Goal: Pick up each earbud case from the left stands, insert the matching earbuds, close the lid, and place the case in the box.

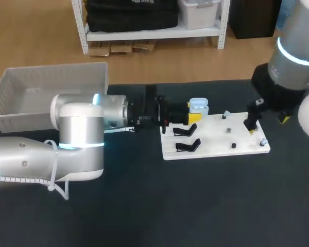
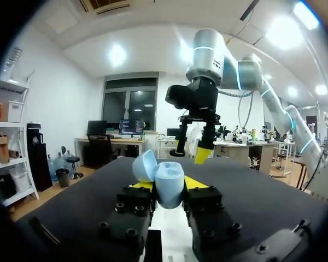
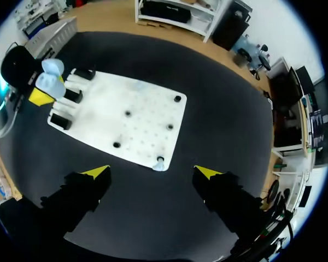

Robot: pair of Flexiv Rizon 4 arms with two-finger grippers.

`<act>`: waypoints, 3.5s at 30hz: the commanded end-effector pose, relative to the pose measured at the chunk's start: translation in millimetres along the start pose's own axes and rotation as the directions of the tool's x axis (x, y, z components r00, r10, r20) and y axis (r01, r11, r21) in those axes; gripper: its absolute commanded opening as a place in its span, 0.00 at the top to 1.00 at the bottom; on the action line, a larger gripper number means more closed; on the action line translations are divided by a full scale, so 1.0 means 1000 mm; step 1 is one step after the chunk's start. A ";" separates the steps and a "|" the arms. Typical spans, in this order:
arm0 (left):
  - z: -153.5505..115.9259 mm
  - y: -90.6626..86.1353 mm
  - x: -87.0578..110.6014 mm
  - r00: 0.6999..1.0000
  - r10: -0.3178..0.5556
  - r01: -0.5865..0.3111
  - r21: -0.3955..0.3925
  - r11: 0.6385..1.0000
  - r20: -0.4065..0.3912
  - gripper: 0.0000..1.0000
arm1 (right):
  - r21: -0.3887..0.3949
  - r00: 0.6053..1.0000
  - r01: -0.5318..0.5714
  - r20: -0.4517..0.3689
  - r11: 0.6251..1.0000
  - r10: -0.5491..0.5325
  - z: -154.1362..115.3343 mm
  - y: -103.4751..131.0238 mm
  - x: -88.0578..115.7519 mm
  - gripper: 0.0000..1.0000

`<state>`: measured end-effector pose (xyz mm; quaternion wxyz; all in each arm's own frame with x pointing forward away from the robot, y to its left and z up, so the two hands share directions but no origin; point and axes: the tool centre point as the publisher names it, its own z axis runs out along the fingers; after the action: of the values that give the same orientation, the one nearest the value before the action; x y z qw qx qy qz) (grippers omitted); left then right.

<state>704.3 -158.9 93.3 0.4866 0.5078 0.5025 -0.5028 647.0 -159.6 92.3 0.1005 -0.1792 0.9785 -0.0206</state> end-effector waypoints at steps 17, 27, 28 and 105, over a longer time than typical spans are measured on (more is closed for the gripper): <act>0.000 0.000 0.002 1.000 0.004 -0.004 -0.002 1.000 0.005 1.00 | -0.028 0.993 0.026 -0.111 0.999 -0.029 0.045 0.001 0.017 0.51; 0.000 0.000 0.002 1.000 0.004 -0.004 -0.002 1.000 0.005 1.00 | 0.001 0.995 0.035 -0.096 0.999 -0.034 0.056 -0.003 0.016 0.49; 0.000 0.000 0.002 1.000 0.004 -0.004 -0.002 1.000 0.005 1.00 | 0.004 0.995 0.035 -0.094 0.999 -0.035 0.056 -0.004 0.016 0.51; 0.000 0.000 0.002 1.000 0.004 -0.004 -0.002 1.000 0.005 1.00 | 0.112 0.999 -0.015 -0.048 0.994 0.020 -0.040 0.015 -0.010 1.00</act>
<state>704.4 -159.0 93.3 0.4865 0.5078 0.5026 -0.5028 648.2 -155.8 106.9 0.0955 -0.1667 0.9789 -0.0697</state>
